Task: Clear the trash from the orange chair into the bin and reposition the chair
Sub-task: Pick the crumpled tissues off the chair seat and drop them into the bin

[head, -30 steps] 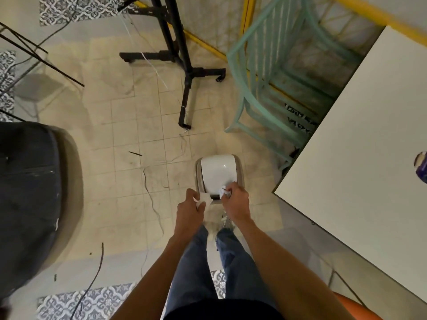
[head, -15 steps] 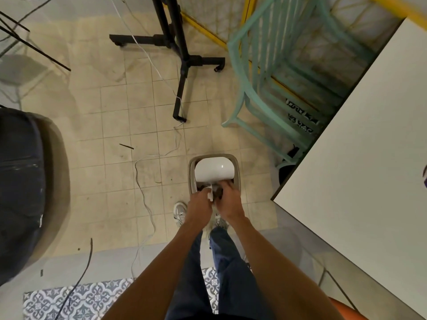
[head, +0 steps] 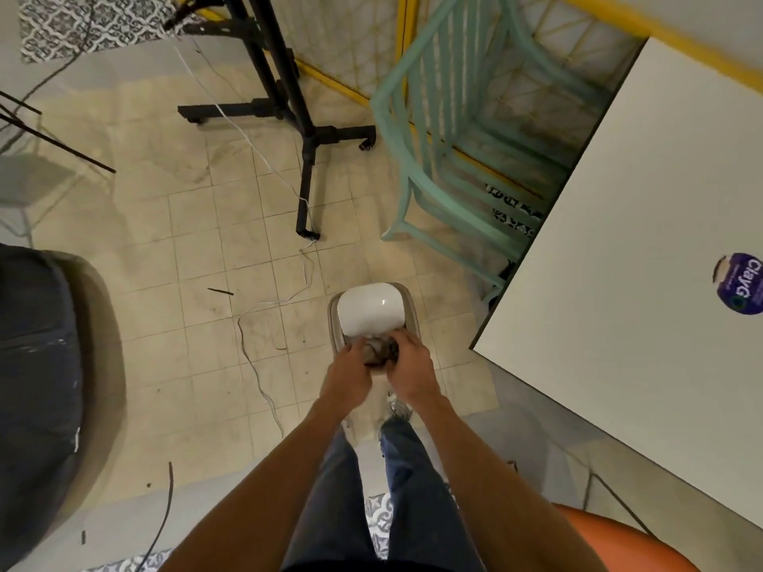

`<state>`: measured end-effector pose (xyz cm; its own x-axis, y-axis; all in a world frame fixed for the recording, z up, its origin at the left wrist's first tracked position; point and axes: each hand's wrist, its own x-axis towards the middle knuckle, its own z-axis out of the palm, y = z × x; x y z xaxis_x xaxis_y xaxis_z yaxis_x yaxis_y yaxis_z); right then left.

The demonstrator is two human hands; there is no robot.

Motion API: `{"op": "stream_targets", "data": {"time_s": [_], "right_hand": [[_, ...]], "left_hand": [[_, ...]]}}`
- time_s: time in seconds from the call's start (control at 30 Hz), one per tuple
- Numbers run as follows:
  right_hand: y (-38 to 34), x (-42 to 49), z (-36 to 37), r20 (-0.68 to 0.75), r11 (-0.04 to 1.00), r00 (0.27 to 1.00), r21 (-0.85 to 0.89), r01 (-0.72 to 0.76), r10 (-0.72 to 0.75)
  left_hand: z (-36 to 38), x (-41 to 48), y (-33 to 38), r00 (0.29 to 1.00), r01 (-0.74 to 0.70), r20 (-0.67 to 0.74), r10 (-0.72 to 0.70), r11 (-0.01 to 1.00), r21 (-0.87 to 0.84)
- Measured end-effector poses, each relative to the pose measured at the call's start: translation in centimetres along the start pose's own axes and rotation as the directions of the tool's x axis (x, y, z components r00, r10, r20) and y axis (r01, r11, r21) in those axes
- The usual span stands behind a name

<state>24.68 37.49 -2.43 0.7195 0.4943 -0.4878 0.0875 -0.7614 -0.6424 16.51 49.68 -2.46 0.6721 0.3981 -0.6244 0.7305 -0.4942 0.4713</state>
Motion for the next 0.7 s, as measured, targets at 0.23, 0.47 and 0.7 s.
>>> {"op": "stream_targets", "data": {"time_s": [0.23,0.47,0.7], "right_hand": [[-1.8,-5.1,-0.4,-0.142,0.987,0.980,0.095,-0.128,0.141],[-4.4,-16.2,-1.5,-0.333,0.969,0.911,0.135,-0.208,0.242],[-2.1,-26.6,-0.5,-0.477,0.916,0.783,0.229,-0.329,0.400]], "left_hand": [[-3.4,-4.7,-0.7,0.988,-0.153,0.046,0.147,0.971,0.186],[-6.3,-10.6,-0.1,0.893,-0.449,0.130,0.430,0.845,0.291],[-4.2,-15.6,2.7,0.747,-0.662,0.251,0.615,0.662,0.351]]}}
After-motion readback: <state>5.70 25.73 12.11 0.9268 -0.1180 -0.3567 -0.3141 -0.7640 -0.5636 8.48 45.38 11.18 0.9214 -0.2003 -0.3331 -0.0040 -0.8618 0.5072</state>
